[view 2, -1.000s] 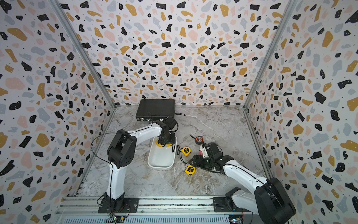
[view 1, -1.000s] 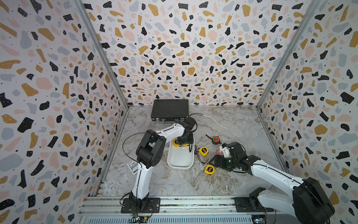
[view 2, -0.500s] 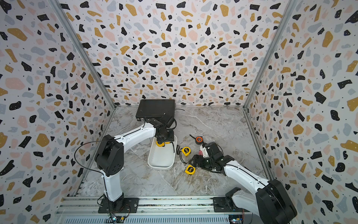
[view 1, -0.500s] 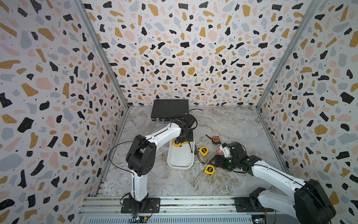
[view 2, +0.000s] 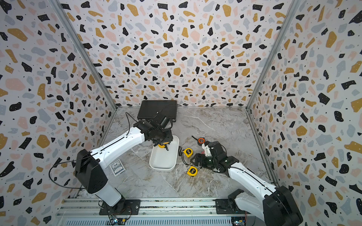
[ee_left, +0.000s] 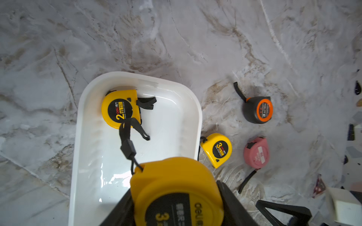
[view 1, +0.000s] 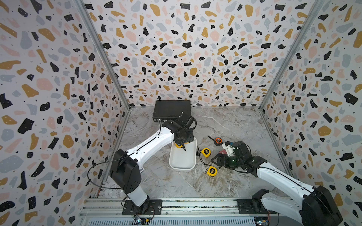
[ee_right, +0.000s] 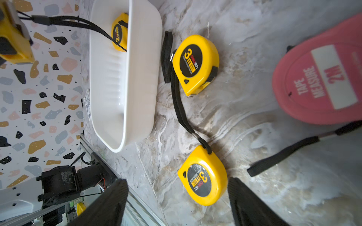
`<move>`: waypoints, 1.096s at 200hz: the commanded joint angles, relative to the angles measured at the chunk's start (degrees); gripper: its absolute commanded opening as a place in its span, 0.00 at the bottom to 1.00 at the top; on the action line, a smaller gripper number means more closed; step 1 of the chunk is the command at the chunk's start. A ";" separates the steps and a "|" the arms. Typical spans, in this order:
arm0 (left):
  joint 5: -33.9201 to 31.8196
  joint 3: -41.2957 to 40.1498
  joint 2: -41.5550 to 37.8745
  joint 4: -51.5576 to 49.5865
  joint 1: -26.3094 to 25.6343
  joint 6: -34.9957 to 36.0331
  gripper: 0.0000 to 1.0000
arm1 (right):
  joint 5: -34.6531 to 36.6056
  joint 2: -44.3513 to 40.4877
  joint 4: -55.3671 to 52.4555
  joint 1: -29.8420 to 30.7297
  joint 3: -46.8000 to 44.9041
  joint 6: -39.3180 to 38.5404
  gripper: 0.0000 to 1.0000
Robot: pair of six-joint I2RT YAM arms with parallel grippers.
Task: Take the tape measure out of the storage box
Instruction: Pick up the tape measure from the storage box, then place the tape measure at the center of the board.
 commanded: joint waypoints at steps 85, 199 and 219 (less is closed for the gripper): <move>1.64 0.05 -6.47 5.63 -7.27 -20.92 0.00 | 5.19 -9.42 9.53 4.96 4.86 -3.02 0.88; 4.97 -2.16 -1.66 21.15 -13.88 -34.05 0.00 | 9.21 -12.43 20.79 6.54 0.87 -4.04 0.90; 5.72 -2.83 -1.98 22.63 -14.18 -34.95 0.00 | 9.71 -12.00 22.39 6.52 0.08 -3.69 0.90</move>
